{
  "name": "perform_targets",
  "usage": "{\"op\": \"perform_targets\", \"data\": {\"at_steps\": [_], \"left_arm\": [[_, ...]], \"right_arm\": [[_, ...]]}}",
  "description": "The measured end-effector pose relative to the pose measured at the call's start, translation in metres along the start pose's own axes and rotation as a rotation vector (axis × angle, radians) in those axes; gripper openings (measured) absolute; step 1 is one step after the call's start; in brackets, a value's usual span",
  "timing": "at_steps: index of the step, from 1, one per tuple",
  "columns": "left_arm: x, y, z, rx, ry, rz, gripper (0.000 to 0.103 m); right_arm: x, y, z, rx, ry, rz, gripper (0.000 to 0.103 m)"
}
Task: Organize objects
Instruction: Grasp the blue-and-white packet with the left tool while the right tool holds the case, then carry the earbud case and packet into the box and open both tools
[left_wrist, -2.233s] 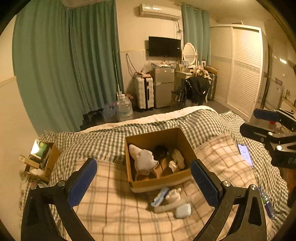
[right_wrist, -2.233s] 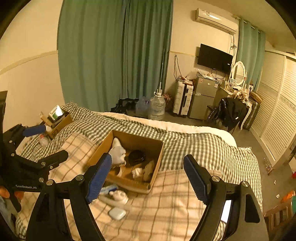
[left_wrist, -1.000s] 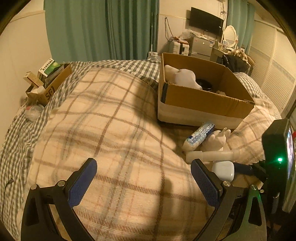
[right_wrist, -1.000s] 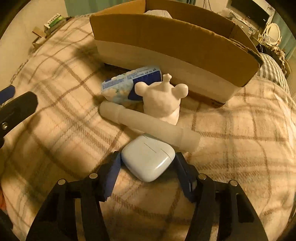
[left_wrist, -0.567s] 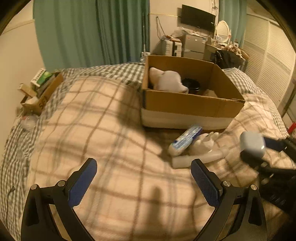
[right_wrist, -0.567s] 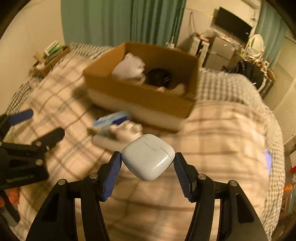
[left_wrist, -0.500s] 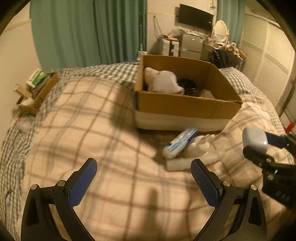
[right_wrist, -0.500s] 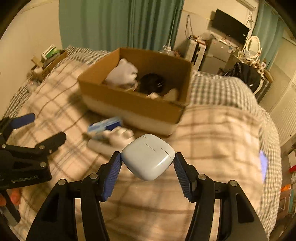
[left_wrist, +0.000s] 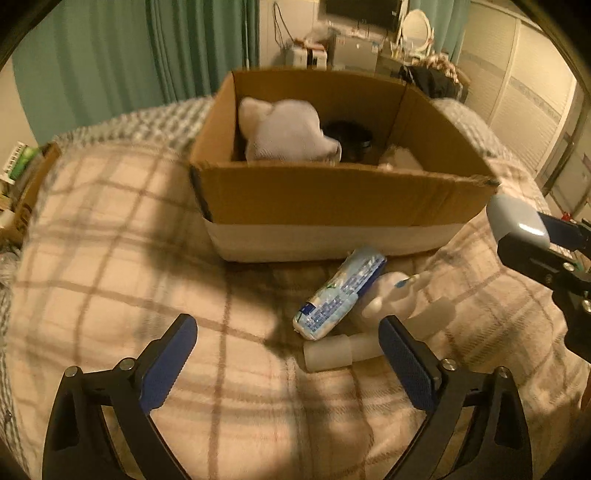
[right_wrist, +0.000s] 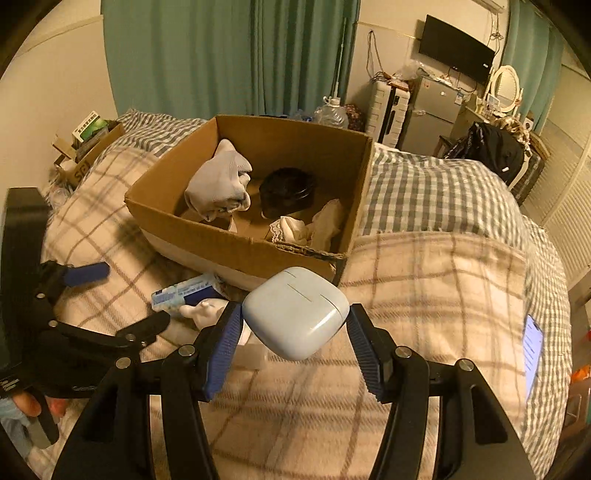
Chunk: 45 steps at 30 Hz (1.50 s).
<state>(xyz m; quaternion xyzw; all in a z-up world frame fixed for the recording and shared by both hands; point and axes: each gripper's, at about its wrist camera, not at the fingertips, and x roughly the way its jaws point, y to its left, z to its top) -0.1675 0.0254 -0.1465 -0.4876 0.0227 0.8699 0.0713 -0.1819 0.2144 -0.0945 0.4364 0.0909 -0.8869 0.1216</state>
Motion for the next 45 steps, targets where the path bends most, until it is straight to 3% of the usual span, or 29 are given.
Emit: {"op": "perform_targets", "data": {"at_steps": [3, 5, 7, 9, 12, 19, 28, 37, 45], "left_arm": [[0.013, -0.006, 0.002, 0.031, 0.032, -0.011, 0.088], [0.019, -0.012, 0.004, 0.058, 0.041, -0.019, 0.076], [0.023, -0.018, 0.004, 0.085, 0.047, -0.040, 0.052], [0.024, -0.026, 0.003, 0.125, 0.052, -0.065, 0.047], [0.019, -0.034, -0.001, 0.168, 0.038, -0.065, 0.029], [-0.006, -0.034, -0.009, 0.161, 0.024, -0.053, 0.023], [-0.090, -0.014, -0.006, 0.091, -0.121, -0.048, 0.022], [-0.154, -0.008, 0.049, 0.077, -0.275, -0.015, 0.022], [-0.153, -0.004, 0.115, 0.083, -0.296, -0.003, 0.022]], "right_arm": [[0.011, -0.004, -0.001, 0.014, 0.012, 0.025, 0.058], [0.017, -0.006, -0.002, 0.025, 0.024, 0.038, 0.058], [0.022, -0.008, -0.005, 0.037, 0.038, 0.050, 0.058], [0.026, -0.010, -0.007, 0.044, 0.049, 0.054, 0.058], [0.026, -0.010, -0.007, 0.044, 0.054, 0.048, 0.058], [0.008, -0.006, -0.008, 0.031, 0.033, 0.021, 0.058], [-0.058, 0.004, -0.002, 0.016, -0.052, -0.007, 0.058], [-0.130, 0.007, 0.049, 0.020, -0.170, 0.024, 0.058], [-0.125, -0.011, 0.120, 0.068, -0.198, 0.034, 0.058]]}}
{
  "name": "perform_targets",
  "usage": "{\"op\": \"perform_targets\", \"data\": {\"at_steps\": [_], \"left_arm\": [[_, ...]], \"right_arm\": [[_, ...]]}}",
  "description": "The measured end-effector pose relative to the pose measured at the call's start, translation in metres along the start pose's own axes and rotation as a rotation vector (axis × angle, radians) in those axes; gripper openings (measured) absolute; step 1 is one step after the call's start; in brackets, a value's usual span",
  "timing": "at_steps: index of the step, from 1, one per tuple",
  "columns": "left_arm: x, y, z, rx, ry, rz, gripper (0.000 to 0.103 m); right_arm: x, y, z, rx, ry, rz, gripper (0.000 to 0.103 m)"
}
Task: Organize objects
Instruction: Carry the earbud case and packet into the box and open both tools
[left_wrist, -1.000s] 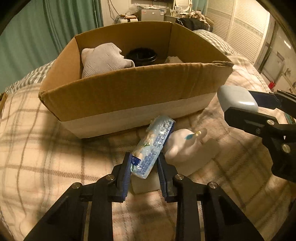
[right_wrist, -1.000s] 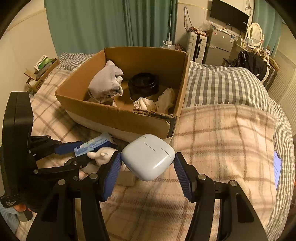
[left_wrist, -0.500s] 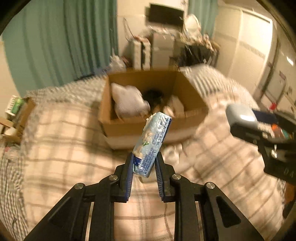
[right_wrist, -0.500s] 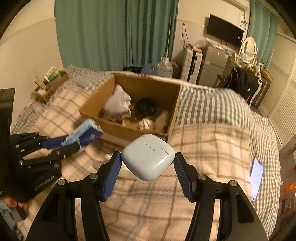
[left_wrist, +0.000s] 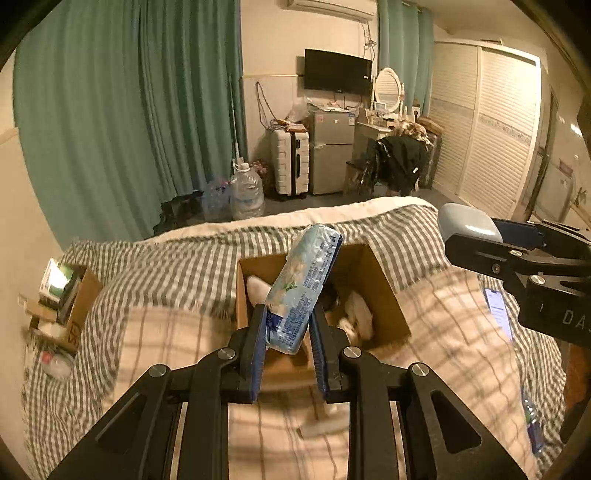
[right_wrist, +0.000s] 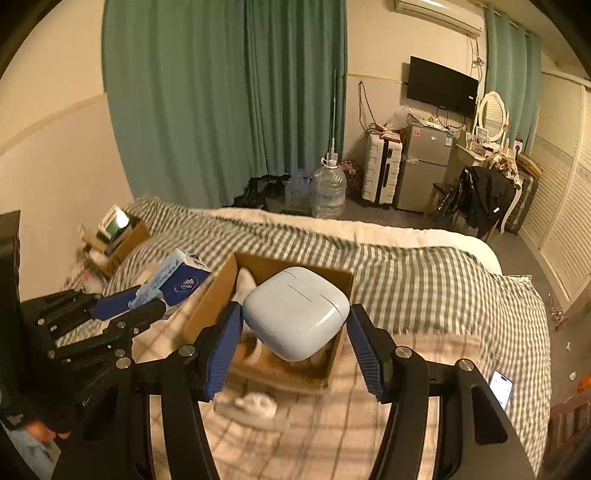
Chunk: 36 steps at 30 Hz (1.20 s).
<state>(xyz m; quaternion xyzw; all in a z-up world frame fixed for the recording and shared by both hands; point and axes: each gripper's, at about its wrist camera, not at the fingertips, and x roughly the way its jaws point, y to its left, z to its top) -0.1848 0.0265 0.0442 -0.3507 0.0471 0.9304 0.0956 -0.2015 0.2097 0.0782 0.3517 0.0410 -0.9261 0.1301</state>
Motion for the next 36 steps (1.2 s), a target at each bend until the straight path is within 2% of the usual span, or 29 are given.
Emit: {"op": "perform_targets", "data": {"at_steps": [3, 6, 14, 16, 18, 20, 21, 23, 24, 26, 29, 31, 36], "left_arm": [[0.021, 0.003, 0.011, 0.000, 0.017, 0.001, 0.022], [0.050, 0.004, 0.012, 0.008, 0.037, -0.002, 0.022], [0.145, 0.006, -0.024, 0.011, 0.168, -0.017, 0.022], [0.153, 0.011, -0.027, -0.011, 0.159, -0.018, 0.022], [0.153, 0.017, -0.023, -0.029, 0.150, -0.055, 0.022], [0.148, 0.017, -0.018, -0.035, 0.136, -0.071, 0.025], [0.145, 0.017, -0.016, -0.033, 0.128, -0.068, 0.026], [0.134, 0.015, -0.013, -0.021, 0.113, -0.058, 0.037], [0.128, 0.015, -0.011, -0.020, 0.110, -0.052, 0.056], [0.110, 0.017, -0.009, -0.030, 0.082, -0.031, 0.076], [0.077, 0.017, -0.010, -0.044, 0.055, -0.013, 0.082], [0.051, 0.016, -0.012, -0.051, 0.037, -0.013, 0.093], [-0.020, 0.013, -0.020, -0.035, -0.042, 0.006, 0.102]], "right_arm": [[0.023, -0.001, 0.013, -0.014, 0.009, -0.001, 0.058], [0.055, -0.004, 0.012, -0.023, 0.034, -0.001, 0.058], [0.163, -0.021, -0.028, 0.005, 0.175, 0.015, 0.058], [0.178, -0.026, -0.036, 0.014, 0.176, 0.021, 0.058], [0.181, -0.032, -0.039, 0.027, 0.134, 0.016, 0.058], [0.179, -0.035, -0.039, 0.042, 0.099, 0.014, 0.059], [0.176, -0.034, -0.039, 0.046, 0.083, 0.019, 0.065], [0.164, -0.034, -0.035, 0.054, 0.053, 0.026, 0.072], [0.158, -0.032, -0.034, 0.058, 0.045, 0.025, 0.072], [0.136, -0.033, -0.029, 0.064, 0.028, 0.024, 0.072], [0.103, -0.030, -0.021, 0.057, 0.007, 0.008, 0.072], [0.071, -0.029, -0.019, 0.048, -0.011, -0.017, 0.073], [-0.015, -0.016, -0.023, 0.001, -0.060, -0.079, 0.077]]}}
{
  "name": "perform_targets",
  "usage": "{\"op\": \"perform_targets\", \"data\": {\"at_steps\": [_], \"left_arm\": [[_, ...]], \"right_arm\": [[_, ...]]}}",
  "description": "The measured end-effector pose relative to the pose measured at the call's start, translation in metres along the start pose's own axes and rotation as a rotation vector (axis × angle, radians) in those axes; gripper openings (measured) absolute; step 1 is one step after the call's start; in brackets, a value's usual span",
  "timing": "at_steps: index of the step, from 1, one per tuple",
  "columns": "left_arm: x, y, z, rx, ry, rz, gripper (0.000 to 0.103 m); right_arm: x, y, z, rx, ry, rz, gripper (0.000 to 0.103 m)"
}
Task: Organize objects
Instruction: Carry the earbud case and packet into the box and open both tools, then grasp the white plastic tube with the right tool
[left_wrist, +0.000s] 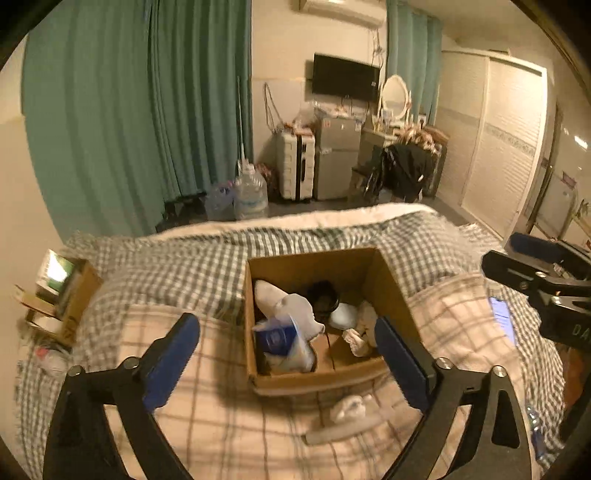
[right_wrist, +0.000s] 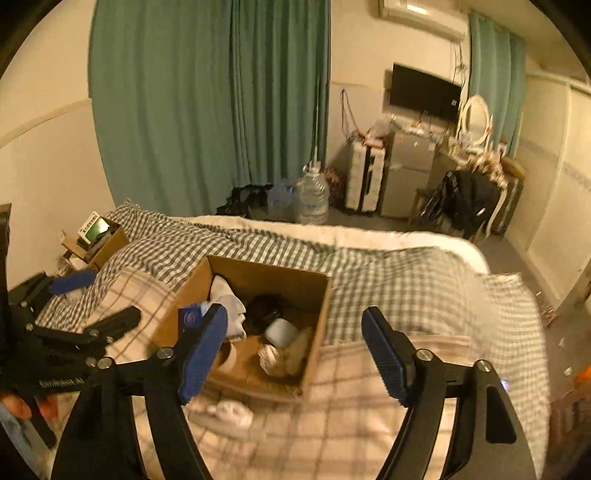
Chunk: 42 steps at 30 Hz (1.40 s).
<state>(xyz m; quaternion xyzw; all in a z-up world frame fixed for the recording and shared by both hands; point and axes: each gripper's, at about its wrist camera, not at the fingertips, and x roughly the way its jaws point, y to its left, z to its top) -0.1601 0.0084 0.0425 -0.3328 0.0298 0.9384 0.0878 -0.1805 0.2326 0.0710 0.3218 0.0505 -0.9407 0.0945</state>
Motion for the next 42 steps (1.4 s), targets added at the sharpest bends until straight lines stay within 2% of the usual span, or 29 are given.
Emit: {"op": "perform_targets", "data": {"at_steps": [5, 7, 11, 15, 19, 22, 26, 30, 32, 38, 41, 42], "left_arm": [[-0.057, -0.003, -0.006, 0.007, -0.054, 0.002, 0.103], [-0.069, -0.004, -0.010, 0.013, -0.061, 0.007, 0.103], [-0.085, -0.006, -0.027, 0.018, -0.076, 0.055, 0.103], [-0.082, -0.004, -0.054, 0.005, -0.095, 0.084, 0.103], [-0.053, -0.001, -0.080, -0.042, -0.061, 0.093, 0.103], [-0.016, 0.001, -0.101, -0.075, 0.004, 0.073, 0.103], [0.031, 0.008, -0.125, -0.081, 0.087, 0.107, 0.103], [0.053, 0.016, -0.147, -0.094, 0.131, 0.112, 0.103], [0.061, 0.018, -0.155, -0.099, 0.162, 0.115, 0.103], [0.076, 0.012, -0.165, -0.075, 0.216, 0.116, 0.103], [0.081, 0.013, -0.168, -0.076, 0.245, 0.128, 0.103], [0.082, 0.014, -0.168, -0.079, 0.246, 0.126, 0.103]], "right_arm": [[-0.069, 0.001, -0.004, -0.001, -0.074, -0.022, 0.078], [-0.090, 0.002, -0.006, 0.000, -0.093, -0.030, 0.079], [-0.105, 0.006, -0.017, -0.014, -0.104, -0.036, 0.079], [-0.099, 0.017, -0.043, -0.033, -0.103, 0.017, 0.079], [-0.058, 0.033, -0.072, -0.039, -0.040, 0.067, 0.080], [-0.017, 0.042, -0.092, -0.050, 0.030, 0.092, 0.079], [0.040, 0.050, -0.114, -0.063, 0.128, 0.109, 0.079], [0.092, 0.060, -0.138, -0.116, 0.211, 0.092, 0.079], [0.117, 0.066, -0.154, -0.134, 0.273, 0.117, 0.079], [0.154, 0.063, -0.174, -0.089, 0.398, 0.179, 0.079], [0.164, 0.059, -0.178, -0.067, 0.438, 0.182, 0.068], [0.166, 0.062, -0.180, -0.079, 0.447, 0.183, 0.060]]}}
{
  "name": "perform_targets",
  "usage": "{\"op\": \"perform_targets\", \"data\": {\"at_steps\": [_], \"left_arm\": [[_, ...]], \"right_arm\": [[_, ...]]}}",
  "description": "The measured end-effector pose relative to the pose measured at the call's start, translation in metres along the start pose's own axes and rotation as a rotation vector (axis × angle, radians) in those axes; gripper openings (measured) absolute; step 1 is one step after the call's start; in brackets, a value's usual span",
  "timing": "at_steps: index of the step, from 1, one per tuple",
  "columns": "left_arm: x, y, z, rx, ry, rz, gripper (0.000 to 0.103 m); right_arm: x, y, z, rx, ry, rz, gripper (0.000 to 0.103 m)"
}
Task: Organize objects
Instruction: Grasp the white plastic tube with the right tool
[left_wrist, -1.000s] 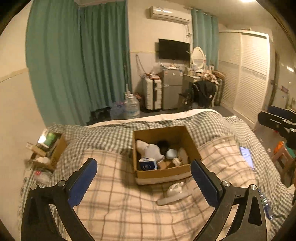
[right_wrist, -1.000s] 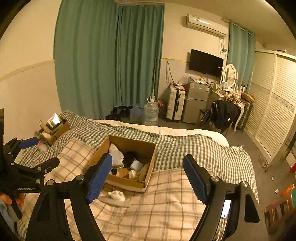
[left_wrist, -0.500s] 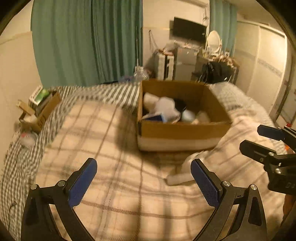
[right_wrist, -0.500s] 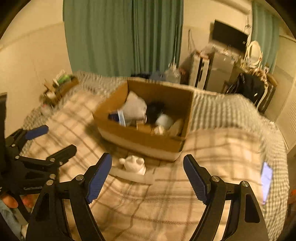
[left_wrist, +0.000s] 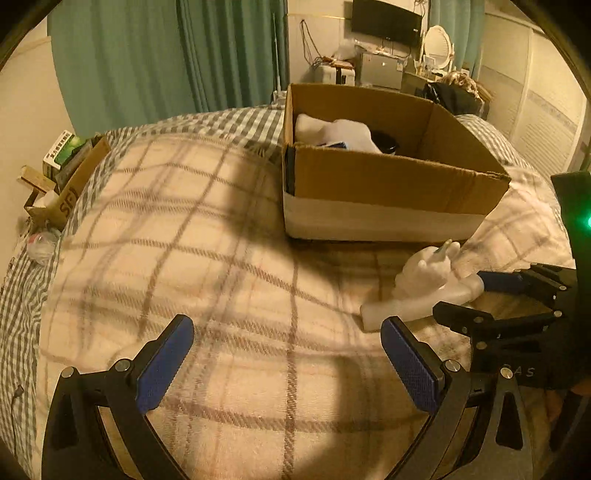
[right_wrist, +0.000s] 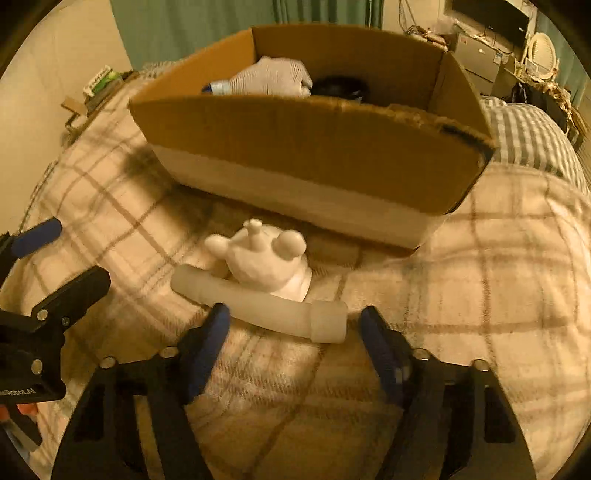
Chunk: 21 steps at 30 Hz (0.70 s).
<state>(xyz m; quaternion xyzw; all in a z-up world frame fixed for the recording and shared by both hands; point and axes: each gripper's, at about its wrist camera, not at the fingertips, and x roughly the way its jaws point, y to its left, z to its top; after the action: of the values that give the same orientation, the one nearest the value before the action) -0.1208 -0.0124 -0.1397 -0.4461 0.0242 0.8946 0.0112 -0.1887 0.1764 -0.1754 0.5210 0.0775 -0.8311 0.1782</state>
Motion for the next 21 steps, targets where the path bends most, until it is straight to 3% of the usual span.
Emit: {"op": "perform_targets", "data": {"at_steps": [2, 7, 15, 21], "left_arm": [[-0.001, 0.002, 0.000, -0.008, -0.001, -0.007, 0.103], [-0.001, 0.001, -0.002, -0.008, 0.005, -0.004, 0.103], [-0.007, 0.000, -0.004, -0.018, -0.001, -0.003, 0.103], [-0.016, -0.016, 0.005, 0.024, -0.021, -0.010, 0.103]], "right_arm": [[0.005, 0.003, -0.002, -0.017, 0.016, -0.003, 0.056], [0.002, 0.004, -0.009, -0.026, 0.011, -0.018, 0.032], [-0.048, 0.016, -0.032, -0.066, -0.107, -0.034, 0.028], [-0.093, -0.007, -0.032, -0.012, -0.188, -0.061, 0.028]]}}
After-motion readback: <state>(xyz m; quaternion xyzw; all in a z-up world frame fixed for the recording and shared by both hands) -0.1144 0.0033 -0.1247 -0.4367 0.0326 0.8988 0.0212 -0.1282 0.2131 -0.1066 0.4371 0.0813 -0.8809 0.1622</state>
